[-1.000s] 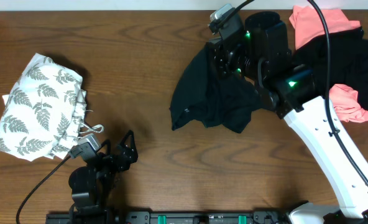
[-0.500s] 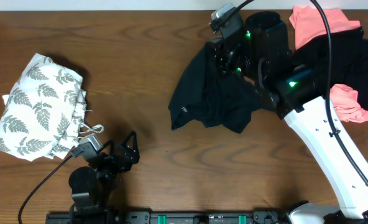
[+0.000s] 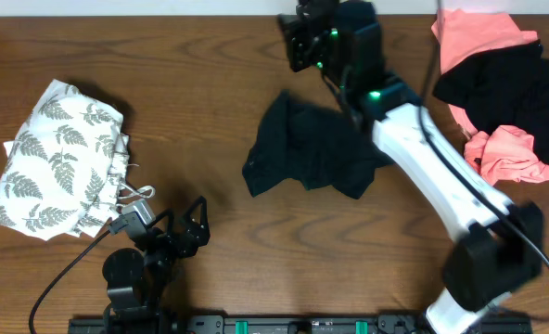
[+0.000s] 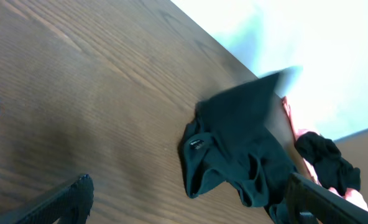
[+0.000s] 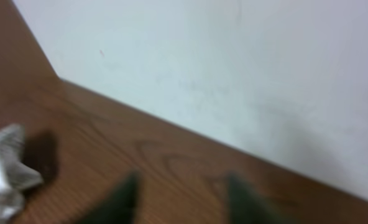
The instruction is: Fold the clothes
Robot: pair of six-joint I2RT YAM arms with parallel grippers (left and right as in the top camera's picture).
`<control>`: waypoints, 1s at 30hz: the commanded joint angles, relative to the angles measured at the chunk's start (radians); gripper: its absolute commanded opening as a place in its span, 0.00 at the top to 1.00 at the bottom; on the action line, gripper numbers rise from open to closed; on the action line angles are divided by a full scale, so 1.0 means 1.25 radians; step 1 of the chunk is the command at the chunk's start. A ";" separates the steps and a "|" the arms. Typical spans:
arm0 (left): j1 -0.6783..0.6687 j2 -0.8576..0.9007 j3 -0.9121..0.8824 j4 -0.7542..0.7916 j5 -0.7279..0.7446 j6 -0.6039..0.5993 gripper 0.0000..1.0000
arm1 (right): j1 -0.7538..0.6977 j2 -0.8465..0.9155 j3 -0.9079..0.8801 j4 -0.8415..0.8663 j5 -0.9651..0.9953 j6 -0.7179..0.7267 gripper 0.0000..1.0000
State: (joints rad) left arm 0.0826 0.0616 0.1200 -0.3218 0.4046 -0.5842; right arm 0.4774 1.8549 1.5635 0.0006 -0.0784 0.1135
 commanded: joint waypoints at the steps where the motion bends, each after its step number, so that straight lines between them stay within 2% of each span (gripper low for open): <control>1: 0.002 0.001 -0.011 -0.017 0.024 -0.007 0.02 | -0.002 0.038 -0.001 0.000 0.034 -0.031 0.37; 6: 0.002 0.001 -0.011 -0.016 0.024 -0.003 0.02 | -0.025 0.011 -0.001 -0.130 0.036 -0.026 0.31; 11: 0.002 0.001 -0.011 0.006 0.031 -0.004 0.00 | -0.034 -0.014 -0.001 -0.352 0.035 -0.026 0.30; 14: 0.002 0.001 -0.010 0.048 0.034 -0.004 0.04 | -0.031 -0.008 -0.001 -0.438 0.036 -0.011 0.30; 18: 0.002 0.001 -0.010 0.074 0.036 -0.004 0.03 | -0.029 0.018 -0.005 -0.478 0.039 -0.014 0.30; 19: 0.002 0.001 -0.010 0.074 0.042 -0.004 0.00 | -0.031 0.028 -0.006 -0.484 0.039 -0.014 0.30; 26: 0.002 0.001 -0.011 0.073 0.066 -0.004 0.02 | -0.034 0.130 -0.006 -0.549 0.015 -0.026 0.40; 30: 0.002 0.001 -0.011 0.063 0.065 -0.002 0.02 | -0.020 0.169 -0.006 -0.556 0.027 -0.041 0.42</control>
State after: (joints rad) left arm 0.0826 0.0628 0.1162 -0.2363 0.4690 -0.5911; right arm 0.4370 2.0483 1.5558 -0.6933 -0.0494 0.0860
